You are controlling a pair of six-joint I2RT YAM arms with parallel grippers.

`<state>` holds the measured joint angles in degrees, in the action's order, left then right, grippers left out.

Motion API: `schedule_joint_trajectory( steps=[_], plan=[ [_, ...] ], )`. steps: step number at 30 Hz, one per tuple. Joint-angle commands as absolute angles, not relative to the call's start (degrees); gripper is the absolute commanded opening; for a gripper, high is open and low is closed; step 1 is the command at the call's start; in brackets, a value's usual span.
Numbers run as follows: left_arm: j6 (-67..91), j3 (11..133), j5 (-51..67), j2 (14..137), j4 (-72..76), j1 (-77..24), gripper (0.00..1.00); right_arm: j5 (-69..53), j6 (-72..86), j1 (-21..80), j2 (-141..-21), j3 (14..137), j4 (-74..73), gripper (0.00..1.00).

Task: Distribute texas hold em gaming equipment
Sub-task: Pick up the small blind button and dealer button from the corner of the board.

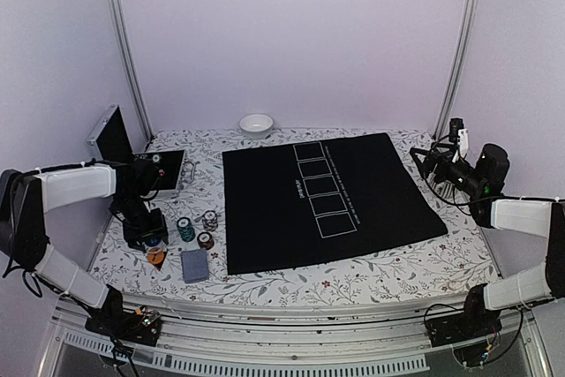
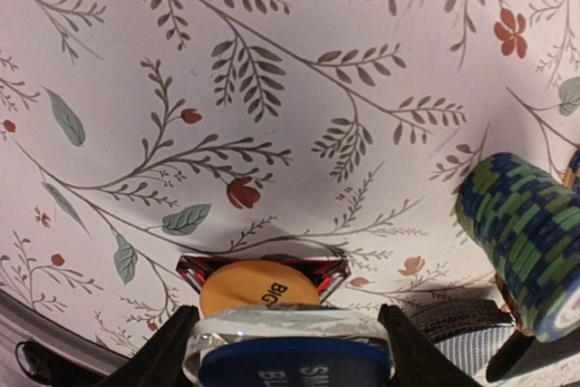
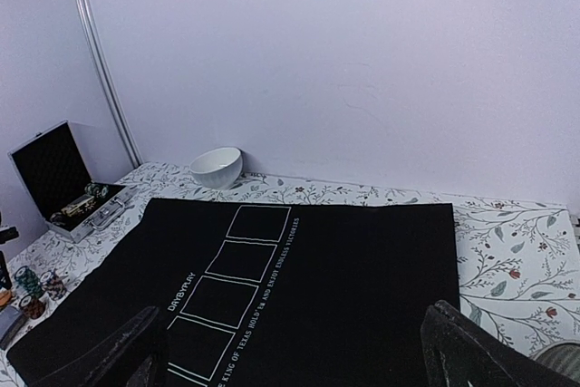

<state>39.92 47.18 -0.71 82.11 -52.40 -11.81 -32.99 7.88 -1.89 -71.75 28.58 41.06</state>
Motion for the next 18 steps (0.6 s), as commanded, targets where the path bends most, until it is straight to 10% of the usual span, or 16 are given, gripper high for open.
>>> schedule_joint_trajectory(
  steps=[1, 18],
  plan=[
    [37.5, 50.3, -0.6, 81.9, -54.8, -11.5, 0.33, -33.2, 8.3, -2.0, -71.5, 29.7, 41.2, 0.99],
    [27.6, 70.2, -0.8, 86.4, -73.6, -27.9, 0.29, -40.0, 16.8, -1.9, -75.2, 35.5, 34.9, 0.98]
  ],
)
